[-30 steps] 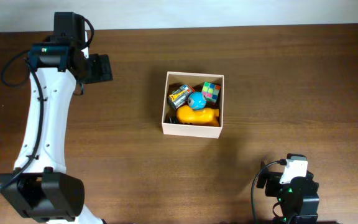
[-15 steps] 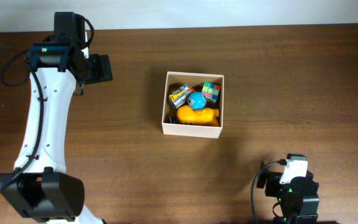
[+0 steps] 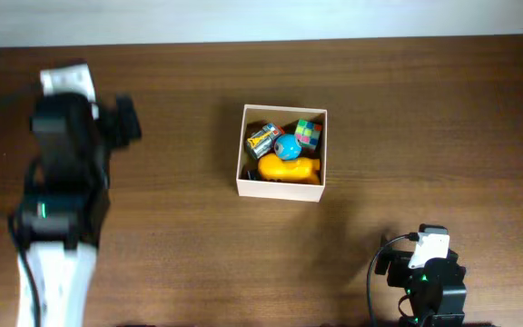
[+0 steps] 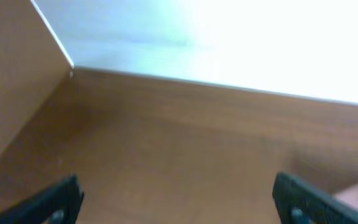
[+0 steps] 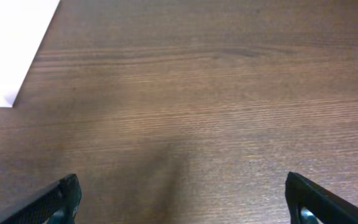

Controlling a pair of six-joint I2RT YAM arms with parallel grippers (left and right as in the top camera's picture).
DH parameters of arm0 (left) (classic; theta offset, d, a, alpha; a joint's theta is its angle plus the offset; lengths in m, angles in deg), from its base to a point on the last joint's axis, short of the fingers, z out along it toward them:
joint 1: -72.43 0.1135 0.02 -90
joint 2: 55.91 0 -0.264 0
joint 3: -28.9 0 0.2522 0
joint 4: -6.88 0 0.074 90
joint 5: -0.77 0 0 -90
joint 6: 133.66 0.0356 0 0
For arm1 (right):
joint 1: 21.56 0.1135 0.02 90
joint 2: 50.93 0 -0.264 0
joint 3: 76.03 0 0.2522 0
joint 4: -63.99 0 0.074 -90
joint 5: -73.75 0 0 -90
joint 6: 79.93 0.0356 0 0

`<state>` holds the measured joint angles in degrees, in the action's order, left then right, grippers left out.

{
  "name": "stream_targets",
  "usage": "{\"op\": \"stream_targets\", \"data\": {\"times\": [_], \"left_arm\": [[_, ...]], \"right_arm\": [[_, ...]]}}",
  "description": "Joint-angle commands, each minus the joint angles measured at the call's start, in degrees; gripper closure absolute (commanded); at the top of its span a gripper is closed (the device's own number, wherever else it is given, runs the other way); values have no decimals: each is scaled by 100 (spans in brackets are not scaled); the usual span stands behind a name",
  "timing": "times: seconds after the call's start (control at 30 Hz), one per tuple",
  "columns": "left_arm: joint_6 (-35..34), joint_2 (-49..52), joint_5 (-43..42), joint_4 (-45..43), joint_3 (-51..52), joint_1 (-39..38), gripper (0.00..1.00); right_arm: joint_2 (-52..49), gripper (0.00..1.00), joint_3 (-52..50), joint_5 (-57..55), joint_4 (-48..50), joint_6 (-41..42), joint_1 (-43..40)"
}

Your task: Pack container

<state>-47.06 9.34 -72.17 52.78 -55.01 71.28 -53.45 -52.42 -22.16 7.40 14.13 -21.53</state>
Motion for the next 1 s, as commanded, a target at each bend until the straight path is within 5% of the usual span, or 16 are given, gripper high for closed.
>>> {"op": "stream_targets", "data": {"times": [0.0, 0.43, 0.97], "left_arm": [[345, -1008, -4, -402, 1388, 9, 1], [343, -4562, -789, -813, 5025, 9, 1], [278, -6332, -1244, -817, 6308, 2, 1]], "right_arm": [[50, 1, -48, 35, 9, -22, -44], [50, 1, -48, 35, 9, -22, -44], [50, 1, -48, 35, 9, -24, -44]]}}
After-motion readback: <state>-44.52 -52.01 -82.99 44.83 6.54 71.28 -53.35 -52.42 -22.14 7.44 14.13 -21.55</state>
